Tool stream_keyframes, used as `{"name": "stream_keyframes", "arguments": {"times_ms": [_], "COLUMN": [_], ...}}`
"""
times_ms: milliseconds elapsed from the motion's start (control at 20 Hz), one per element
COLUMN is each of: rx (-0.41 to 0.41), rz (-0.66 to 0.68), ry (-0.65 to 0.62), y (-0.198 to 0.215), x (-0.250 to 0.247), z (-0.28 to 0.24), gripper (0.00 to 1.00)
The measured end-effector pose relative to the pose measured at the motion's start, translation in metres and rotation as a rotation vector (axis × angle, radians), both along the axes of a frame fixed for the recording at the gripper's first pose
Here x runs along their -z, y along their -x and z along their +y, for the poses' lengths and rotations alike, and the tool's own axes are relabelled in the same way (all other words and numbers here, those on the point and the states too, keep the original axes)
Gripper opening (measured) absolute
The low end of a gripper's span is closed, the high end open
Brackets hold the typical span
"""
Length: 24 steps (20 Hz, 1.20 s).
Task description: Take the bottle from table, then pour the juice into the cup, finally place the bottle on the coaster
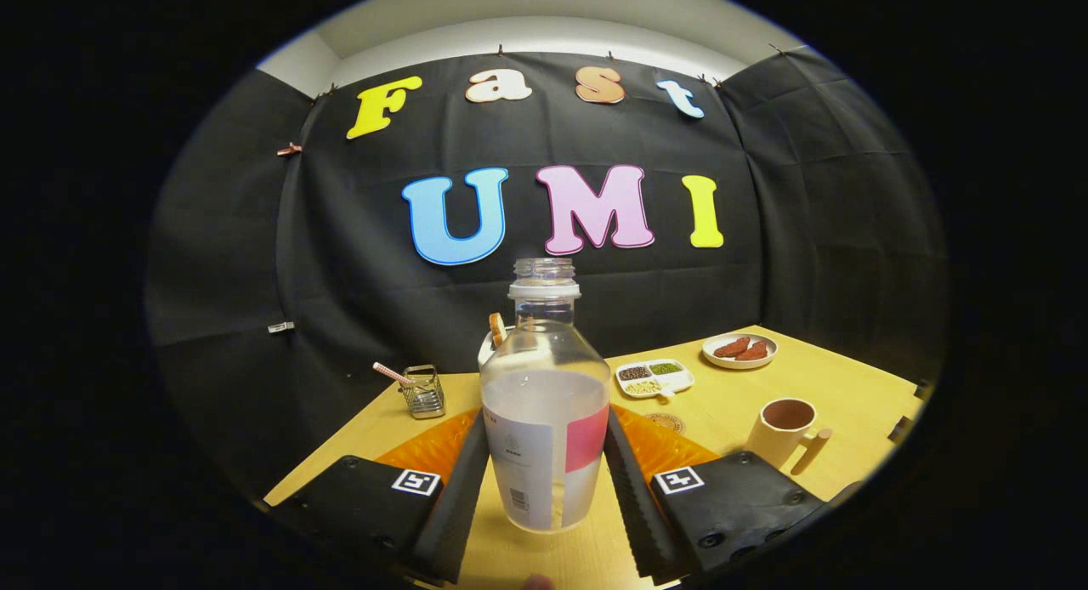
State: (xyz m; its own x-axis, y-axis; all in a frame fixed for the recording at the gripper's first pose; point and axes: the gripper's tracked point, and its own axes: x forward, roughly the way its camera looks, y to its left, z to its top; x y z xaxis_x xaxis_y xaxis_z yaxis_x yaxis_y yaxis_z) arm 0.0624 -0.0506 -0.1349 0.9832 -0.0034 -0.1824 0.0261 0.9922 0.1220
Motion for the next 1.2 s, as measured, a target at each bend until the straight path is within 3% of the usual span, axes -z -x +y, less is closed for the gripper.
{"name": "stream_keyframes", "arguments": {"times_ms": [750,1200], "rx": [0.054,0.112], "rz": [0.096,0.104], "ry": [-0.24,-0.567], "y": [0.007,0.0], "x": [0.012,0.028], "z": [-0.053,-0.084], "gripper": [0.76,0.75]}}
